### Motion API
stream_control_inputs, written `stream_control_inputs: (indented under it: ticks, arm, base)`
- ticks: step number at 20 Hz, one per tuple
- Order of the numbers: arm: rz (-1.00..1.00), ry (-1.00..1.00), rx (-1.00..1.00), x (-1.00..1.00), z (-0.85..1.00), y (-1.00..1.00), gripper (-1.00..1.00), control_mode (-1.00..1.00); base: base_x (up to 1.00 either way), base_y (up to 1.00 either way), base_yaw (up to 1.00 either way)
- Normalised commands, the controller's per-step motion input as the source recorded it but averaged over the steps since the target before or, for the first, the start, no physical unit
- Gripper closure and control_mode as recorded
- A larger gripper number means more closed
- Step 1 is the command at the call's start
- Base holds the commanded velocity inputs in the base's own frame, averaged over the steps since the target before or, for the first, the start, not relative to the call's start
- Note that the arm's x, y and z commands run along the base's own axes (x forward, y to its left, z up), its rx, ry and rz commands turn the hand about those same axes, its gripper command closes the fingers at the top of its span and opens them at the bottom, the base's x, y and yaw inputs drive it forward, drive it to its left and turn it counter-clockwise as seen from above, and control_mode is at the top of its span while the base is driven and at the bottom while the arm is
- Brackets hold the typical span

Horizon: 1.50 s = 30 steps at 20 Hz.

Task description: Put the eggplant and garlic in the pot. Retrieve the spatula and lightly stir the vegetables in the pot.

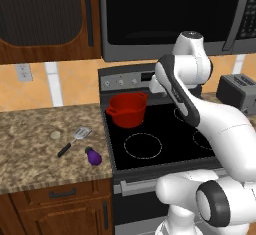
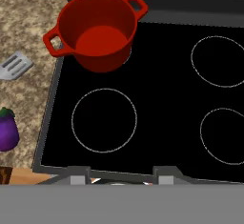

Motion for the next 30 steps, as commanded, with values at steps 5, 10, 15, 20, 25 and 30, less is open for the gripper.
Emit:
stream_control_inputs:
  ticks: [5,10,15,20,25,30]
  arm:
    - [0.0,0.01,0.0,-0.05,-0.07,0.0,-1.0,-1.0]
    - [0.01,0.02,-0.05,-0.1,-0.44,0.8,-1.0,-1.0]
    - [0.0,0.04,0.0,-0.21,-0.58,1.0,-1.0,-1.0]
    - [0.02,0.03,-0.01,-0.09,-0.61,1.0,-1.0,-1.0]
    - [0.1,0.15,0.0,0.36,-0.84,0.98,-1.0,-1.0]
    - [0.05,0.08,0.0,0.31,-0.67,0.96,-1.0,-1.0]
  base:
    - [0.0,0.0,0.0]
    - [0.0,0.0,0.0]
    - [0.0,0.0,0.0]
    - [0.0,0.0,0.0]
    - [0.0,0.0,0.0]
    - [0.0,0.0,0.0]
